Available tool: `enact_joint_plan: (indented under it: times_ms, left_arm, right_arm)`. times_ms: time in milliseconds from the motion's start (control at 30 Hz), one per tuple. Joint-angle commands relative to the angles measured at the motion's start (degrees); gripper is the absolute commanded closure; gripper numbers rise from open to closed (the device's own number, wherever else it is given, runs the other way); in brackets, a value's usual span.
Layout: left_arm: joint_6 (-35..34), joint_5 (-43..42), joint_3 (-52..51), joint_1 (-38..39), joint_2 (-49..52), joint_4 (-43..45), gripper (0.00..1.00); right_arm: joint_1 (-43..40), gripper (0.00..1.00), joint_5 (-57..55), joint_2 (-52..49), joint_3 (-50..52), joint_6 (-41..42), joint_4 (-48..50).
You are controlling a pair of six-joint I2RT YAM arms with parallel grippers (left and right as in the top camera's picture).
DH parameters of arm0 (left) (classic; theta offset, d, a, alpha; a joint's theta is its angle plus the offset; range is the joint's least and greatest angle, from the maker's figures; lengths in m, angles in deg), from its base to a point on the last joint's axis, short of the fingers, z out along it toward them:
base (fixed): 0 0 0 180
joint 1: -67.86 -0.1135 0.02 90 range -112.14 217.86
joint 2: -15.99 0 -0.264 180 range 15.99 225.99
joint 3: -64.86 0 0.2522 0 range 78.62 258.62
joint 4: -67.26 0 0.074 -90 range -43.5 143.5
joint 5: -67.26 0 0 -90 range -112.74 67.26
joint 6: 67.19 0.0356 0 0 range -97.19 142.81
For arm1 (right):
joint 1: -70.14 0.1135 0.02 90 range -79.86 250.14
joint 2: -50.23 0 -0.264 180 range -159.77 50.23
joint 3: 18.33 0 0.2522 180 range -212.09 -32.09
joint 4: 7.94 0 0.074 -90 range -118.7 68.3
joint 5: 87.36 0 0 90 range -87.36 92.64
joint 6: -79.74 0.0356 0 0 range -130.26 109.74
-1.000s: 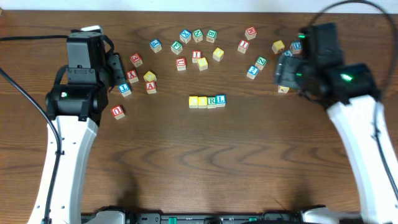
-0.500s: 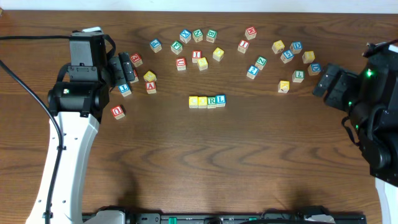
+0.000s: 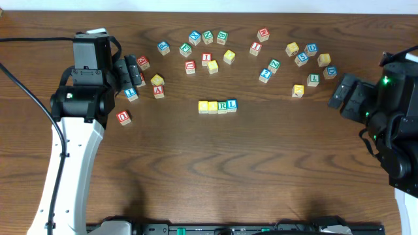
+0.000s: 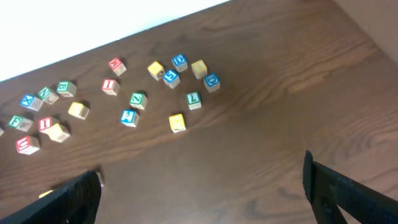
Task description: Spell out CORL
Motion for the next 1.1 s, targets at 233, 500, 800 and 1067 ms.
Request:
enact_joint_plan:
  times_ms: [233,500,800,1067]
  left_arm:
    - [-0.5,1.18,0.98,-0.17,0.28,-0.09,0.02]
    - [-0.5,1.18,0.98,-0.17,0.28,-0.09,0.02]
    - [-0.5,1.18,0.98,-0.17,0.28,-0.09,0.02]
    - [-0.5,1.18,0.98,-0.17,0.28,-0.09,0.02]
  right_arm:
    - [-1.77,0.01,-2.05,17.64,24.37,-4.59,27.3]
    - [-6.73,0.0,1.92,40.85,59.63,-4.59,56.85]
    - [-7.19,0.01,3.3,57.05,83.03,-3.26,72.02]
    - [-7.17,0.01,3.48,64.15,90.12,-2.16,73.09]
